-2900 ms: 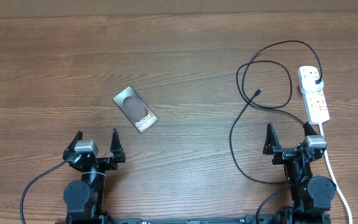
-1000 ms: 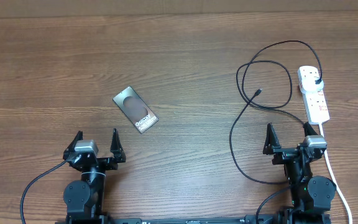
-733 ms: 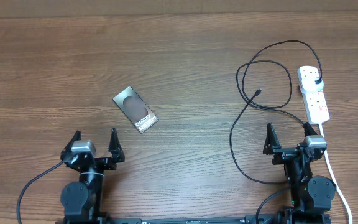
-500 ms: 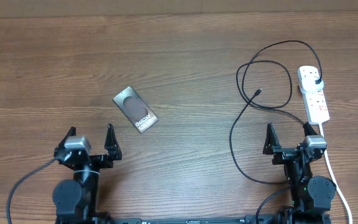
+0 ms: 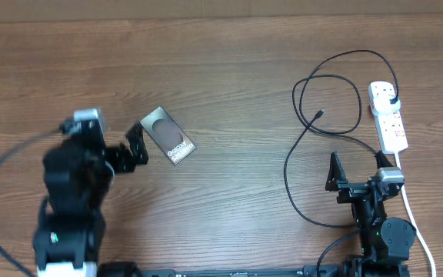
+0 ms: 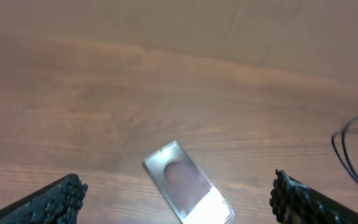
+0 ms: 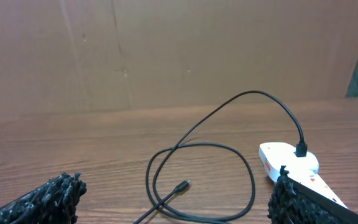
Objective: Plug charger to phone and switch on socket
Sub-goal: 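Move the left gripper over the silver phone and lower onto it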
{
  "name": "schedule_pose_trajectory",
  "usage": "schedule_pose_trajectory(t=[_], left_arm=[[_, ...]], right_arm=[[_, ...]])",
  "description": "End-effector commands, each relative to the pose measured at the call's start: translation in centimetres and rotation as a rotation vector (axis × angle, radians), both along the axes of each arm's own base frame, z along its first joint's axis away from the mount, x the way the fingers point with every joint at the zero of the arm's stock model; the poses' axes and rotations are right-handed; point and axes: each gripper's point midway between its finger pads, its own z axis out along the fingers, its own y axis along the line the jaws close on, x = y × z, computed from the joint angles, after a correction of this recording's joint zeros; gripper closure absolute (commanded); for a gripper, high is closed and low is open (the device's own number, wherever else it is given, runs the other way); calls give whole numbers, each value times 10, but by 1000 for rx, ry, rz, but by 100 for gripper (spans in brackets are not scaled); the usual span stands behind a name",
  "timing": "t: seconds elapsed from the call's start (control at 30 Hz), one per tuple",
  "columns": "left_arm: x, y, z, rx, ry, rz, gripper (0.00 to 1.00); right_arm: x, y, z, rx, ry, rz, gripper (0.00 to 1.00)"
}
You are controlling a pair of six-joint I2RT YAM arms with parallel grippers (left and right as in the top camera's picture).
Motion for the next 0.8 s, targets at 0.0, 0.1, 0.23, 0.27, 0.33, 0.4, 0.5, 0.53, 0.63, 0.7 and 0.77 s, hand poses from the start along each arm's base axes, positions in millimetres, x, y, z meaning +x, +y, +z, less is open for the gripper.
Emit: schedule_pose_trajectory(t=[0.0,0.1,0.23,0.27,0.33,0.4,0.5,0.53,0.63,0.7,0.77], left_arm=[[17,-17,28,-28,59,-49,0],[27,-36,36,-24,158,-103,0],[40,-57,43,-12,229,-176,0],[43,-62,44,-26,240,-200,0],[44,-75,40,-67,265,-260,0],[43,-83,34,-94,294,-296,0],[32,-90,17,-127,389,-332,0],[31,-90,10,-129,420,-329,0],[35,-90,0,-138,455,-318,0],[39,-90,-5,-177,481,-277,0],[42,-84,-13,-224,521,-186,0]], right_arm=[[0,2,-2,-5,-5,9,0],[0,2,-2,-5,-5,9,0],[0,2,-2,-5,-5,9,0],[0,2,-2,-5,-5,9,0],[0,2,-2,-5,-5,9,0],[0,2,-2,-5,-5,9,0],[0,2,-2,-5,-5,9,0],[0,2,-2,-5,-5,9,0],[0,2,-2,-5,-5,9,0],[0,2,-2,-5,-5,9,0],[0,2,-2,-5,-5,9,0]])
